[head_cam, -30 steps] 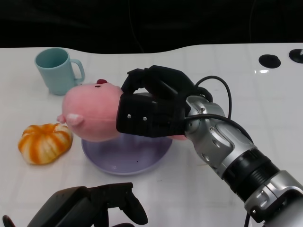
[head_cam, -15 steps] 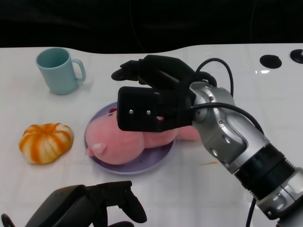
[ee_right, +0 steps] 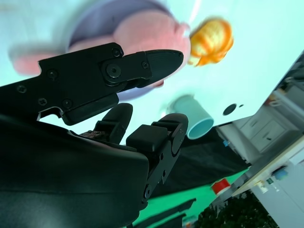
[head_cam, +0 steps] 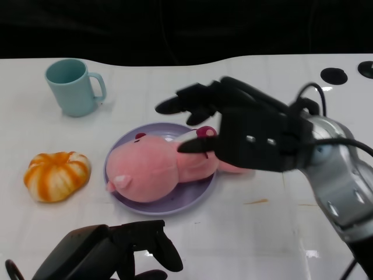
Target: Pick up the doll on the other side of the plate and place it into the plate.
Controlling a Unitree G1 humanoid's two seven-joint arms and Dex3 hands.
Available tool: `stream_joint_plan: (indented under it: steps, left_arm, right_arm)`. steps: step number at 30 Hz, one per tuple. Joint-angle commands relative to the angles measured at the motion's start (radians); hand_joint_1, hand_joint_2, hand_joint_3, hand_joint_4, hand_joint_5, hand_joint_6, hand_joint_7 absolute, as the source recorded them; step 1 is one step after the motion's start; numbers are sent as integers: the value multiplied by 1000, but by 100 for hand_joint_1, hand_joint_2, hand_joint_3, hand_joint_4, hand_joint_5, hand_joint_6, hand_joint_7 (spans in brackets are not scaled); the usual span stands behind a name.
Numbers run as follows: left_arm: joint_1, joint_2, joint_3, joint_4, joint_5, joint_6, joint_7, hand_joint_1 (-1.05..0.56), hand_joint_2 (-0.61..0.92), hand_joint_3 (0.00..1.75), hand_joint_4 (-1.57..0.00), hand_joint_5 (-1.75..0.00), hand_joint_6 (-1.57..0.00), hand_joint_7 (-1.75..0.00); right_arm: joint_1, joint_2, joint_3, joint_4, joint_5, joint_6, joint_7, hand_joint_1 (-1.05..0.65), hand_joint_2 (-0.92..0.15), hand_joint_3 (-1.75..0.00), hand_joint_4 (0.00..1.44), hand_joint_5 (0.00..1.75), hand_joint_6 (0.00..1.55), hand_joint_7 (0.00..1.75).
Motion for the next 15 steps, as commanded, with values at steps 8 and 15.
stream_joint_plan:
  steps: [8, 15]
  left_arm:
    - [-6, -7, -27, -13, 27, 30, 3, -24, 92, 40, -60, -168, -68, -101]
    - [-14, -16, -41, -14, 35, 42, 5, -24, 92, 40, -59, -170, -68, -101]
  right_arm:
    - [249, -75, -156, -204, 183, -72, -9, -32, -92, -11, 64, 88, 84, 15]
    - [401, -87, -238, -319, 280, -76, -26, -16, -70, -63, 69, 127, 87, 62]
